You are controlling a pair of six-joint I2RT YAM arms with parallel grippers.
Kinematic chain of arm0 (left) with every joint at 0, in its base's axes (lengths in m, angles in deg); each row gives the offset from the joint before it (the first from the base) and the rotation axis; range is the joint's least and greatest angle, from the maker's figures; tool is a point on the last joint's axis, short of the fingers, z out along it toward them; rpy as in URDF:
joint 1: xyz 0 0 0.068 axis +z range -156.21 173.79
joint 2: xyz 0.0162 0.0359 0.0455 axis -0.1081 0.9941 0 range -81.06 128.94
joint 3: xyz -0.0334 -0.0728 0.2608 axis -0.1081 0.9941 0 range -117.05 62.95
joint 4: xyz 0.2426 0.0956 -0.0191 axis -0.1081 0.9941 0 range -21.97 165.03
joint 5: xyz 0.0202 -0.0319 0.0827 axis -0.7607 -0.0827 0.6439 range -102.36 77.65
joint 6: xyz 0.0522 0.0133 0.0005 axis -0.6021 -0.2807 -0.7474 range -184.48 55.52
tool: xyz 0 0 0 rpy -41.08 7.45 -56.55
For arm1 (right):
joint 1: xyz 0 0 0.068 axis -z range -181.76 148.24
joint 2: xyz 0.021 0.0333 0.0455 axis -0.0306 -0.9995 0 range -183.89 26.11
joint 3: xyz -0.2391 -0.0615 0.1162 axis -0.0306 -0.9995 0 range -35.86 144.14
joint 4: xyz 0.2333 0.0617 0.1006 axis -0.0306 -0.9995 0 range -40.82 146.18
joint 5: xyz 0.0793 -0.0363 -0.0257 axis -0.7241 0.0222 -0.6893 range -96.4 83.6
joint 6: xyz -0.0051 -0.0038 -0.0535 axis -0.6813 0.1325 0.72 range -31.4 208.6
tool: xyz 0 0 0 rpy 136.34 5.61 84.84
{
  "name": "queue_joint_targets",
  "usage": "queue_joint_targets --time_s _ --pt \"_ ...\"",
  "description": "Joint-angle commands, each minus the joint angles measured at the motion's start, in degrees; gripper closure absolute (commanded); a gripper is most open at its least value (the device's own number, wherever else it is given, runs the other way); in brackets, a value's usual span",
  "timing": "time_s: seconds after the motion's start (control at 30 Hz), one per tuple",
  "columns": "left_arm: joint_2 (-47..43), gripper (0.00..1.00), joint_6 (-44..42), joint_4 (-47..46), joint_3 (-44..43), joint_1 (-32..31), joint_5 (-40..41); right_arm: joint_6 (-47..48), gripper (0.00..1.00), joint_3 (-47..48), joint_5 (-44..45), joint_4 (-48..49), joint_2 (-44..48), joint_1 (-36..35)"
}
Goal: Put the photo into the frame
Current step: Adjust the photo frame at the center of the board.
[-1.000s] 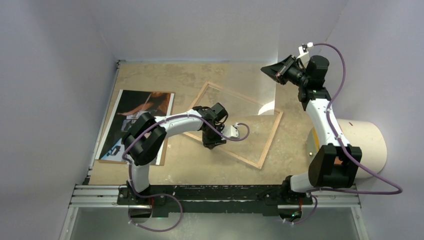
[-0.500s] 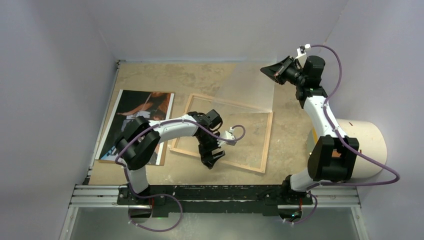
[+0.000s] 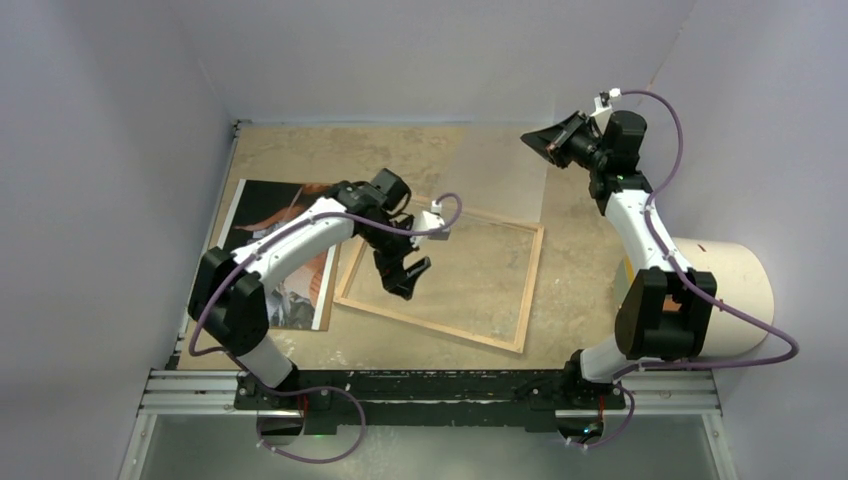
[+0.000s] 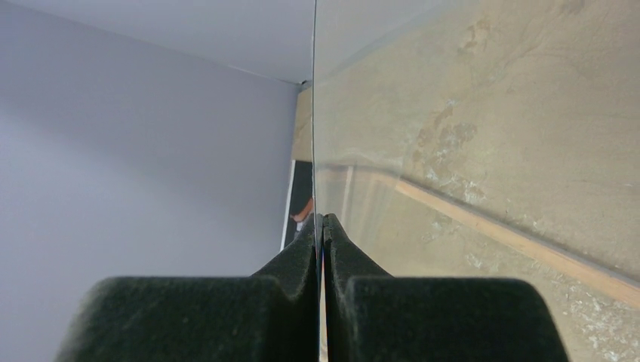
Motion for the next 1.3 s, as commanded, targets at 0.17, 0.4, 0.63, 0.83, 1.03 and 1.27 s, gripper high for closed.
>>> queue_joint_targets --time_s 0.17,0.4,0.63,0.83,1.03,1.27 --pt "-7.8 0.00 -2.1 1.0 -11.1 14.5 0.3 -4.2 1.00 3.6 7.9 4.9 0.3 -10.1" --pt "-2.4 0.00 -4.9 3.5 -26.2 34.2 1.4 -10.6 1.00 -5.0 23.5 11.4 8.0 -23.6" --pt "-1.6 0.00 -8.2 3.8 -22.1 42.4 3.3 -14.7 1.00 -20.0 44.3 18.3 14.5 -37.3" --pt "-3.8 0.00 -12.7 -0.1 -9.0 42.5 4.9 -16.1 1.00 -30.9 50.9 17.0 13.9 -42.5" --pt "-2.7 0.00 -17.1 -1.1 0.7 42.2 7.2 -17.3 0.87 -35.5 53.3 13.0 12.8 -45.1" --pt "-0.7 0.00 -17.3 -3.9 3.3 38.0 10.8 -10.6 0.19 -29.6 43.2 -7.8 9.8 -47.5"
